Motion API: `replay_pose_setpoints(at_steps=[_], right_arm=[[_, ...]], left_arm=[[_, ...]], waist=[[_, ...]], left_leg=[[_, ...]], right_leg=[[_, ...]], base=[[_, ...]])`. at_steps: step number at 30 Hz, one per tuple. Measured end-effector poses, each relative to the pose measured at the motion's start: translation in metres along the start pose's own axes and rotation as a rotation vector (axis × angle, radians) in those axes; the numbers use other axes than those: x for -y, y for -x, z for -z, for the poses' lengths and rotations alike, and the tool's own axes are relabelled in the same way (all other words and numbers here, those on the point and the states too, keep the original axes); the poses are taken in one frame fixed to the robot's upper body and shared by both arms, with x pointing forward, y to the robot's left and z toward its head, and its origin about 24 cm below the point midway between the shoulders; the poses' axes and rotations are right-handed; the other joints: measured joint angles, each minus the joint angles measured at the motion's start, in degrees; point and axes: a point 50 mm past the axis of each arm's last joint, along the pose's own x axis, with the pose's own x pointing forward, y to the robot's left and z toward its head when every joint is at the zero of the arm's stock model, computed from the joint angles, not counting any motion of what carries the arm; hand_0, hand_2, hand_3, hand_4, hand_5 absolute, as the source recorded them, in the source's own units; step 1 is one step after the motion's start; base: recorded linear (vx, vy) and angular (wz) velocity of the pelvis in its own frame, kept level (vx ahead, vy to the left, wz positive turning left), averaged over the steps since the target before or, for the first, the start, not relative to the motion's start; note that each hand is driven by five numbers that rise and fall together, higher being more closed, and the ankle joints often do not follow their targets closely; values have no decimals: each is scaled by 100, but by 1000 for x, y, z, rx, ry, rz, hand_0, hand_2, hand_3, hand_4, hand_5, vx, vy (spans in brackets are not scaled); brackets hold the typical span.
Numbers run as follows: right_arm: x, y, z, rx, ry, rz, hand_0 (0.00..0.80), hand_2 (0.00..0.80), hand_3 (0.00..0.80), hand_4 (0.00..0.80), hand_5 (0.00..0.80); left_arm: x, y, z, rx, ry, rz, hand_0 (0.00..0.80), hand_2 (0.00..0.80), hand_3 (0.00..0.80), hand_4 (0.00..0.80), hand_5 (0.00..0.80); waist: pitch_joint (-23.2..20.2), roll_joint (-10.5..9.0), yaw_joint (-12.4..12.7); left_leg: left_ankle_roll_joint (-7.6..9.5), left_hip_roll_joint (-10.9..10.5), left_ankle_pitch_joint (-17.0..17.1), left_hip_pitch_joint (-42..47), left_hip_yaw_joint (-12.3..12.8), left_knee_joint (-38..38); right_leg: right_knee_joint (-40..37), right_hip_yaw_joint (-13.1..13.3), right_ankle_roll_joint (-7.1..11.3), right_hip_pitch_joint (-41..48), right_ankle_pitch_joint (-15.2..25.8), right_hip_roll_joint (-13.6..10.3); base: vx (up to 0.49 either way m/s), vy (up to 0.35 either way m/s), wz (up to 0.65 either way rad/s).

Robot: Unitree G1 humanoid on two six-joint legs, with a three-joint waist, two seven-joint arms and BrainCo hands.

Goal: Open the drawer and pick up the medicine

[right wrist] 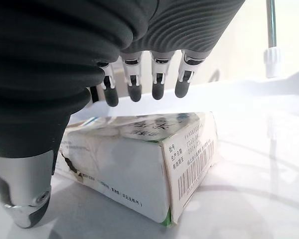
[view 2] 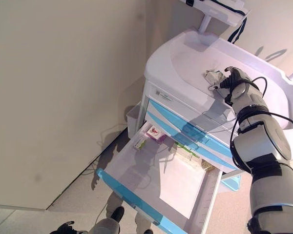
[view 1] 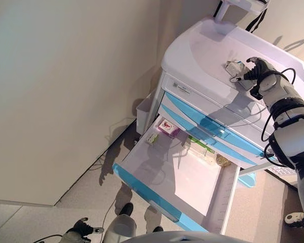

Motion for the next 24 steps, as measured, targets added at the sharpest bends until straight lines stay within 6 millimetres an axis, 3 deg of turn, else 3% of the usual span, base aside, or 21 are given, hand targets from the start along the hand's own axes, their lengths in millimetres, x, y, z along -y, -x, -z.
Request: replay_pose_setpoints(at_steps=[6,9,12,16,24], right_arm=[[4,0,-18,81,-12,25,0,0,0,0,0],[8,4,-51,234,-54,52,0,0,0,0,0],[13,11,-71,342,-115,77,0,0,0,0,0],[24,39,-107,616,-230,122,0,0,0,0,0],[45,59,-74,685,-305,180,0,0,0,0,0]], left_arm=[[2,-1,-4,9,4,-4,0,0,0,0,0],[6,0,1,-4,8,2,0,0,0,0,0],[10,1,0,0,15,8,0,0,0,0,0],[22,3,7,-14,36,24,0,0,0,0,0],[37,5,8,-7,45,55,0,0,0,0,0]], waist=[[46,132,-57],[45,194,-176],[32,248,-360],[-17,484,-658],[-157,804,-1094]], left_leg=[[1,53,1,104,129,-8],[25,121,17,282,325,-100],[27,157,18,398,450,-150],[52,232,32,722,791,-307],[37,414,25,914,1191,-394]], right_leg=[[82,41,0,3,3,-8],[151,182,-3,21,4,-5],[202,268,-7,30,6,-6],[273,538,-13,137,8,4],[298,927,-69,97,46,142]], base=[[-15,-9,-12],[-18,-17,-32],[-27,-20,-29],[-30,-38,-37],[-55,-62,-29]])
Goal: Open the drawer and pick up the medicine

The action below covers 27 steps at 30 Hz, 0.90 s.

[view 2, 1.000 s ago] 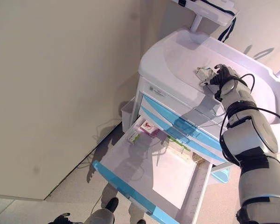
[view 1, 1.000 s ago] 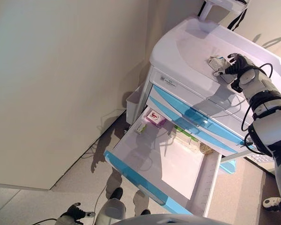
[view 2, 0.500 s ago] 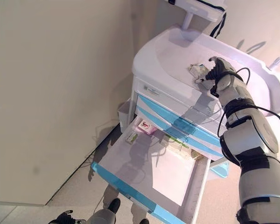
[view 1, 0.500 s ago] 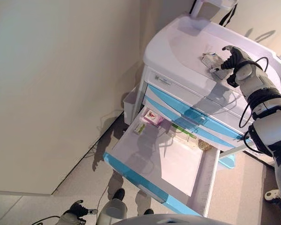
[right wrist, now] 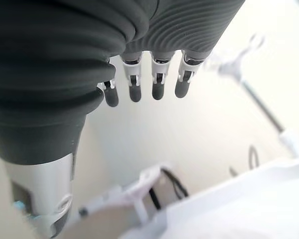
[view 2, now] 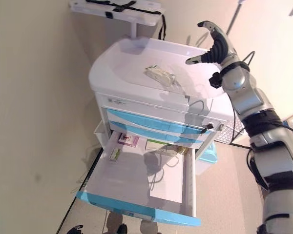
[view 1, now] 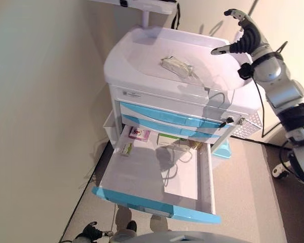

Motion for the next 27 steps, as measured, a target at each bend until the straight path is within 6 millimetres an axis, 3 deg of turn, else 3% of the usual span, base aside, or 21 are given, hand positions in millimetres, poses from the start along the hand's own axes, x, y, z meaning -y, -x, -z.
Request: replay_pose_setpoints(at_steps=[8,11,15,17,18,20,21,26,27], right_arm=[[36,34,15,7,-67,95,0,0,0,0,0],[57,62,32,-17,-141,211,0,0,0,0,0],[65,92,51,-71,-199,293,0,0,0,0,0],[63,112,67,-136,-223,314,0,0,0,0,0],[60,136,82,-205,-267,361,0,0,0,0,0],[48,147,92,-259,-302,373,0,0,0,0,0],[46,170,102,-314,-329,427,0,0,0,0,0],[6,236,131,-571,-395,400,0,0,0,0,0],[-12,255,136,-649,-441,402,0,0,0,0,0]], left_arm=[[8,2,6,-13,18,14,0,0,0,0,0],[9,1,3,-4,24,15,0,0,0,0,0],[14,2,8,-19,48,17,0,0,0,0,0],[15,3,12,-30,55,19,0,0,0,0,0],[16,3,12,-29,41,18,0,0,0,0,0],[18,5,19,-50,41,23,0,0,0,0,0],[17,5,18,-46,38,20,0,0,0,0,0],[21,5,19,-48,39,31,0,0,0,0,0],[23,6,23,-61,66,30,0,0,0,0,0]], waist=[[40,258,-196],[99,300,-173],[249,433,-215],[320,502,-244],[350,495,-280],[394,600,-348],[406,598,-340],[394,684,-386],[399,685,-346]], left_leg=[[-157,189,-42,81,195,43],[-236,293,-95,108,218,140],[-307,342,-147,177,245,209],[-317,364,-156,200,252,218],[-324,372,-162,212,248,214],[-326,372,-173,252,276,210],[-326,376,-175,281,272,196],[-318,368,-187,419,298,96],[-316,369,-188,465,315,48]], right_leg=[[-95,189,-144,51,87,190],[-120,190,-210,112,80,274],[-97,224,-295,167,47,341],[-83,227,-312,195,36,360],[-71,208,-348,219,13,366],[-39,225,-353,220,9,370],[-68,214,-353,299,7,370],[-115,220,-352,368,-32,360],[-120,230,-348,396,-41,362]], base=[[-58,-90,-15],[-23,-64,-2],[-2,-18,-5],[13,-6,2],[0,0,0],[30,-4,-4],[25,5,4],[4,10,-1],[-5,26,-8]])
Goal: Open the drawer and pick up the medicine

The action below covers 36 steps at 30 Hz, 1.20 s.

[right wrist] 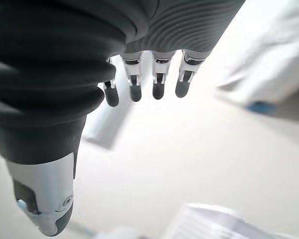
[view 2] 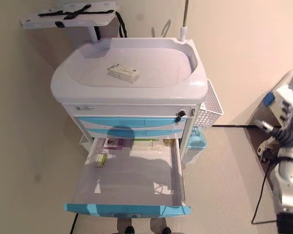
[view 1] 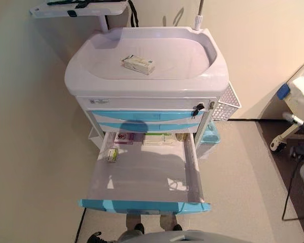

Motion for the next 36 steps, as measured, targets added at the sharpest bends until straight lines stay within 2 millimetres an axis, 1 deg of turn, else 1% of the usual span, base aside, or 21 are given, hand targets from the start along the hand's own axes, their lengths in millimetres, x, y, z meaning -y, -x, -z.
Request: replay_pose_setpoints(at_steps=[1,2,4,5,6,7,8,9,12,13,14,16,17,20,22,26,28,29,32,34,36], right_arm=[[-2,6,8,-35,-12,1,0,0,0,0,0],[-4,18,24,-93,-25,8,0,0,0,0,0],[-5,34,50,-206,-13,6,0,0,0,0,0],[-9,46,72,-309,-9,6,0,0,0,0,0],[-10,52,81,-349,-6,2,0,0,0,0,0],[-9,67,95,-415,22,-1,0,0,0,0,0],[-10,71,102,-447,39,-5,0,0,0,0,0],[-10,92,128,-578,117,-30,0,0,0,0,0],[-5,128,161,-792,213,-60,0,0,0,0,0],[-7,130,166,-825,223,-65,0,0,0,0,0],[-2,147,180,-934,284,-88,0,0,0,0,0],[1,163,189,-1019,357,-127,0,0,0,0,0],[5,179,197,-1116,448,-200,0,0,0,0,0],[9,194,202,-1197,521,-269,0,0,0,0,0],[9,198,204,-1220,556,-303,0,0,0,0,0],[-2,201,206,-1215,663,-499,0,0,0,0,0],[-5,200,206,-1203,678,-536,0,0,0,0,0],[-13,200,206,-1186,690,-580,0,0,0,0,0],[-26,196,205,-1146,686,-642,0,0,0,0,0],[-34,192,204,-1117,682,-670,0,0,0,0,0],[-46,177,200,-1048,681,-704,0,0,0,0,0]], left_arm=[[1,0,2,-4,4,1,0,0,0,0,0],[1,0,2,-7,5,1,0,0,0,0,0],[2,1,3,-9,4,0,0,0,0,0,0],[2,1,4,-8,3,-1,0,0,0,0,0],[2,1,4,-9,3,-1,0,0,0,0,0],[1,1,4,-9,3,-2,0,0,0,0,0],[1,1,4,-7,3,-3,0,0,0,0,0],[0,1,3,0,0,-6,0,0,0,0,0],[-2,1,5,0,0,-10,0,0,0,0,0],[-2,1,6,-3,-1,-11,0,0,0,0,0],[-5,1,3,6,-3,-17,0,0,0,0,0],[-8,0,-1,19,-9,-22,0,0,0,0,0],[-11,-1,-5,32,-28,-26,0,0,0,0,0],[-10,-1,-8,40,-45,-19,0,0,0,0,0],[-10,-1,-9,42,-49,-11,0,0,0,0,0],[-8,-2,-10,48,-58,8,0,0,0,0,0],[-8,-2,-10,49,-58,11,0,0,0,0,0],[-8,-1,-10,50,-68,16,0,0,0,0,0],[-5,-1,-15,82,-113,46,0,0,0,0,0],[-7,-1,-26,134,-187,57,0,0,0,0,0],[-12,3,-45,239,-263,73,0,0,0,0,0]], waist=[[-7,-1,-3],[-52,59,-30],[-77,78,-77],[-82,81,-129],[-87,90,-127],[-96,114,-173],[-104,112,-184],[-119,92,-239],[-160,126,-271],[-160,126,-270],[-170,121,-265],[-171,120,-258],[-177,112,-255],[-184,102,-253],[-190,92,-238],[-227,53,-125],[-245,41,-124],[-264,51,-122],[-269,44,-111],[-236,62,-111],[-65,136,-109]], left_leg=[[3,11,-4,11,47,-14],[12,21,-14,10,109,-30],[18,24,-16,5,121,-46],[21,26,-16,1,120,-59],[24,28,-13,2,124,-79],[30,27,-7,7,133,-101],[31,31,-7,12,142,-113],[30,36,-5,22,176,-137],[42,45,3,46,282,-214],[43,44,3,59,289,-218],[44,45,2,87,298,-235],[44,45,3,85,298,-244],[44,46,3,78,289,-241],[43,42,3,73,262,-237],[43,42,3,73,260,-240],[43,38,0,77,261,-244],[44,37,-1,78,260,-247],[46,35,-4,80,263,-243],[51,21,-14,76,271,-225],[58,20,-18,72,277,-199],[86,-39,-54,-190,365,33]], right_leg=[[6,26,-1,-11,-5,3],[5,80,2,-48,-9,5],[15,105,14,-74,-11,-4],[45,102,28,-92,-22,-6],[50,99,30,-100,-25,-7],[47,113,32,-116,-26,-13],[44,106,33,-113,-27,-11],[42,122,39,-119,-31,-10],[69,134,42,-205,-46,-19],[78,133,45,-199,-44,-20],[90,130,47,-193,-45,-22],[92,122,50,-197,-47,-25],[86,111,49,-194,-47,-27],[65,74,49,-173,-47,-33],[28,72,49,-171,-47,-34],[7,75,48,-158,-46,-33],[13,86,49,-155,-46,-33],[24,105,49,-154,-46,-32],[98,133,49,-198,-47,-34],[176,149,66,-232,-73,-47],[581,226,76,-615,-157,-92]], base=[[-1,27,-17],[-3,30,-16],[-20,38,-9],[-30,43,-4],[-28,51,-3],[-22,52,-5],[-16,54,-5],[-7,48,-5],[-9,36,-17],[-18,26,-20],[-16,22,-8],[-4,7,-2],[-6,19,3],[3,24,5],[21,39,3],[0,0,0],[23,36,0],[10,44,-1],[-35,55,-4],[-145,88,-6],[-201,94,-20]])
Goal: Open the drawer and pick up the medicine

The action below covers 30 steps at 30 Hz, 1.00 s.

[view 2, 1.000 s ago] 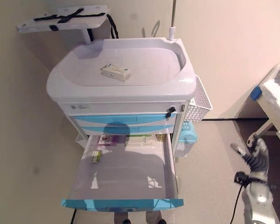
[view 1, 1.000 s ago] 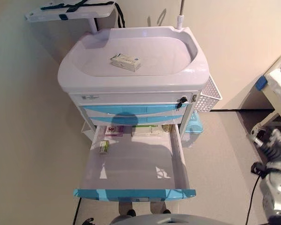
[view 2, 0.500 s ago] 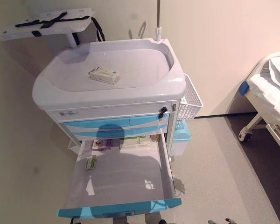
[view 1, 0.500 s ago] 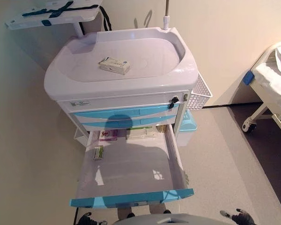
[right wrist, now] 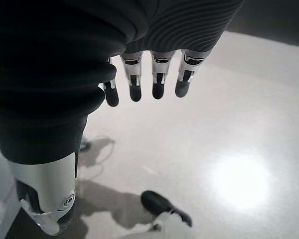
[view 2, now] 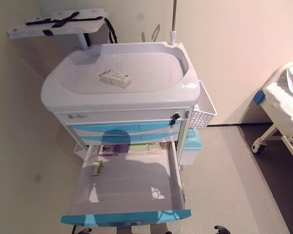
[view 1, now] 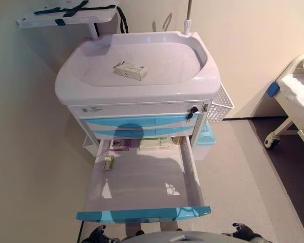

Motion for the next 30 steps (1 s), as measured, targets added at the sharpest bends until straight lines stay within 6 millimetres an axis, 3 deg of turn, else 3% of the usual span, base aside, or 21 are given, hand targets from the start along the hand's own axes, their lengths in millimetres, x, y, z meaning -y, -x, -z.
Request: replay_pose_setpoints(at_steps=[6,8,10,13,14,19,27,30], right_arm=[[28,-7,-44,106,60,50,0,0,0,0,0],[41,-7,-63,157,69,83,0,0,0,0,0],[56,-6,-68,172,79,120,0,0,0,0,0],[61,-5,-67,169,95,129,0,0,0,0,0],[64,-5,-67,167,100,134,0,0,0,0,0],[65,-5,-65,154,103,129,0,0,0,0,0],[61,-6,-80,197,130,114,0,0,0,0,0],[60,-6,-85,214,124,114,0,0,0,0,0]], left_arm=[[-26,4,-54,248,-92,-10,0,0,0,0,0],[-49,20,-78,371,-213,-14,0,0,0,0,0],[-69,30,-93,444,-234,-56,0,0,0,0,0],[-89,50,-118,561,-274,-60,0,0,0,0,0],[-98,63,-136,632,-302,-51,0,0,0,0,0],[-122,86,-191,789,-379,-68,0,0,0,0,0],[-133,87,-237,867,-376,-134,0,0,0,0,0],[-135,80,-243,854,-348,-157,0,0,0,0,0]], waist=[[789,143,2],[1087,97,7],[1274,164,14],[1377,173,14],[1420,204,25],[1486,245,117],[1568,75,-60],[1589,20,-163]], left_leg=[[154,-141,-129,-946,315,730],[192,-223,-178,-1395,501,1092],[206,-209,-189,-1641,520,1290],[226,-194,-330,-1975,520,1705],[231,-174,-389,-2203,502,1952],[206,-175,-520,-2833,361,2564],[213,-170,-544,-3277,272,2812],[234,-151,-645,-3400,310,2971]], right_leg=[[1242,140,73,-1334,-228,-228],[1700,350,84,-1935,-264,-277],[1847,348,83,-2149,-256,-336],[2143,355,43,-2424,-305,-368],[2310,349,28,-2605,-323,-389],[2800,322,-9,-3145,-436,-410],[2884,279,33,-3531,-405,-411],[2955,308,38,-3633,-396,-400]], base=[[-214,90,-29],[-113,54,-31],[-82,21,-14],[-60,-4,0],[-41,-13,8],[-46,-7,9],[-13,4,-2],[-11,14,-6]])
